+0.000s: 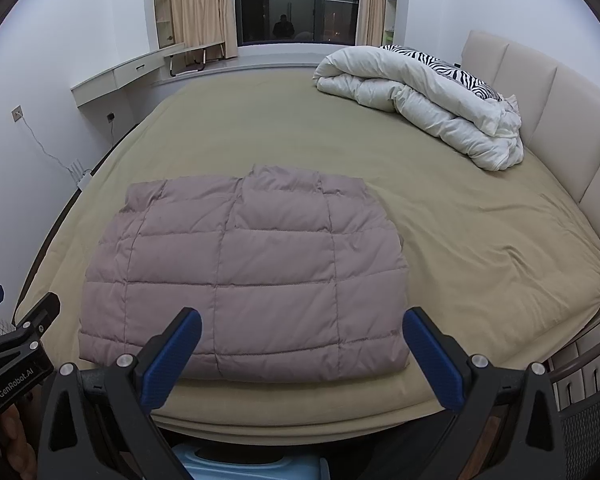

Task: Fold large clothes

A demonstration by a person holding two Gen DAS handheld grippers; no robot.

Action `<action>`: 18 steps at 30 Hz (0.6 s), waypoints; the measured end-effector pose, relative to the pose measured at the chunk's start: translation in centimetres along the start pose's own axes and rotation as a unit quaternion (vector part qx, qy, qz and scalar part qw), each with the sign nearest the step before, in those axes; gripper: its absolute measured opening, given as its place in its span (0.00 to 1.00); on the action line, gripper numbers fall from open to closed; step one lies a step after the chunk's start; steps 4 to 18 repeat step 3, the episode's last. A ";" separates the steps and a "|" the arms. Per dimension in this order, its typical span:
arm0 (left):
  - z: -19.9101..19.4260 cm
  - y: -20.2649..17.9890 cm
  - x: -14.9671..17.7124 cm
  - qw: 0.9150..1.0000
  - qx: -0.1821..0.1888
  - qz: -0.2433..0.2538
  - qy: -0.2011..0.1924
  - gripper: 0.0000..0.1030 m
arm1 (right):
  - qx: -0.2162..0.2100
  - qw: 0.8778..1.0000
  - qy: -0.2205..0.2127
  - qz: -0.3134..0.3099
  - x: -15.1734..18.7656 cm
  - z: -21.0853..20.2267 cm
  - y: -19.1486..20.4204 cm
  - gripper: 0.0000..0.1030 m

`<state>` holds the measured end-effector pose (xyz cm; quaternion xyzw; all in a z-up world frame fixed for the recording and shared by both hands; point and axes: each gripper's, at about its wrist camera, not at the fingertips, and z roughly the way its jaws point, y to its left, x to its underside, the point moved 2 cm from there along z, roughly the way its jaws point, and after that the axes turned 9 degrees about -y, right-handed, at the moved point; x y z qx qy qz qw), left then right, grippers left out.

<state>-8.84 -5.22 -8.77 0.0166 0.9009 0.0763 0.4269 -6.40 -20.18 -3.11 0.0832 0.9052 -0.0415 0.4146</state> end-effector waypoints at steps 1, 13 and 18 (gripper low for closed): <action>0.0 0.0 0.0 1.000 -0.001 0.000 -0.002 1.00 | -0.001 1.000 0.001 -0.001 0.0 0.2 -0.1 1.00; 0.0 0.0 0.0 1.000 0.001 -0.002 -0.002 1.00 | -0.002 1.000 0.002 -0.002 0.2 0.3 -0.1 1.00; 0.0 0.0 0.0 1.000 0.001 -0.002 -0.002 1.00 | -0.002 1.000 0.002 -0.002 0.2 0.3 -0.1 1.00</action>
